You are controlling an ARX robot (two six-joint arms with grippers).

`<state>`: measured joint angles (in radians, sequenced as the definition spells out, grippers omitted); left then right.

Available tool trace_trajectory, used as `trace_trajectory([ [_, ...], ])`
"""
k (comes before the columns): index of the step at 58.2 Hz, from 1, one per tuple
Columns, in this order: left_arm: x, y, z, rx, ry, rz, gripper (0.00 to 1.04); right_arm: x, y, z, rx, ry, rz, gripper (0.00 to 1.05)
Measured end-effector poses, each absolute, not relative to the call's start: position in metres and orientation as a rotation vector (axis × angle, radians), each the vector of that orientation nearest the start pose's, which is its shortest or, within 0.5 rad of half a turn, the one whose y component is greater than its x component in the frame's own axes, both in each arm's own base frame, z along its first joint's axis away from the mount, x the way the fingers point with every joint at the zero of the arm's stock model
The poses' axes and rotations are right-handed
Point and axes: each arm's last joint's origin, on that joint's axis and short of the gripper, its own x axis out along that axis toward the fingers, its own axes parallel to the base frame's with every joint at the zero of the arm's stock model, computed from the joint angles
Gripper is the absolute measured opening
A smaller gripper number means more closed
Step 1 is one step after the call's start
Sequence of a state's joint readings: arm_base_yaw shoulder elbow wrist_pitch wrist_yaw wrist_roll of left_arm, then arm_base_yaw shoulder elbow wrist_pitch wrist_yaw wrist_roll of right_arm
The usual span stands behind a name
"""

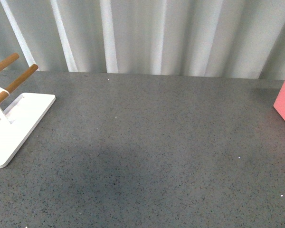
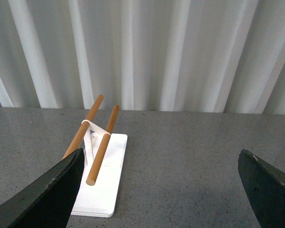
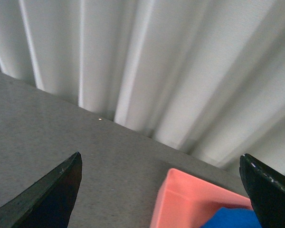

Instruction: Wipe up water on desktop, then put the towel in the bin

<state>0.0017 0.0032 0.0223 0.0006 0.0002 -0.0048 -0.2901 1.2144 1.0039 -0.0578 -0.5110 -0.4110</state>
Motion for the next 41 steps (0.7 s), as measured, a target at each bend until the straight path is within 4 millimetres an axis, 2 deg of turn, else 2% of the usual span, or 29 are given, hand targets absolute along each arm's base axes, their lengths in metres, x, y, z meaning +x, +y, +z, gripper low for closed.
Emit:
trace_trajectory([
  [8, 0.096, 0.0, 0.171, -0.005, -0.02, 0.001, 0.98, 0.23, -0.032, 0.318, -0.28, 0.191, 0.365, 0.98],
  [18, 0.096, 0.0, 0.171, -0.005, -0.02, 0.001, 0.98, 0.2, -0.002, 0.297, -0.261, 0.21, 0.486, 0.98],
  [30, 0.096, 0.0, 0.171, -0.005, -0.02, 0.002, 0.98, 0.176, 0.021, 0.285, -0.253, 0.224, 0.547, 0.98],
  [33, 0.096, 0.0, 0.171, -0.005, -0.02, 0.001, 0.98, 0.174, 0.025, 0.28, -0.239, 0.179, 0.447, 0.92],
  [35, 0.096, 0.0, 0.171, -0.005, -0.02, 0.001, 0.98, 0.173, 0.025, 0.273, -0.199, 0.116, 0.273, 0.85],
  [38, 0.096, 0.0, 0.171, -0.005, -0.02, 0.002, 0.98, 0.169, 0.021, 0.264, -0.136, 0.048, 0.124, 0.76],
  [41, 0.096, 0.0, 0.171, -0.005, -0.02, 0.002, 0.98, 0.164, 0.018, 0.255, -0.092, 0.01, 0.037, 0.68],
])
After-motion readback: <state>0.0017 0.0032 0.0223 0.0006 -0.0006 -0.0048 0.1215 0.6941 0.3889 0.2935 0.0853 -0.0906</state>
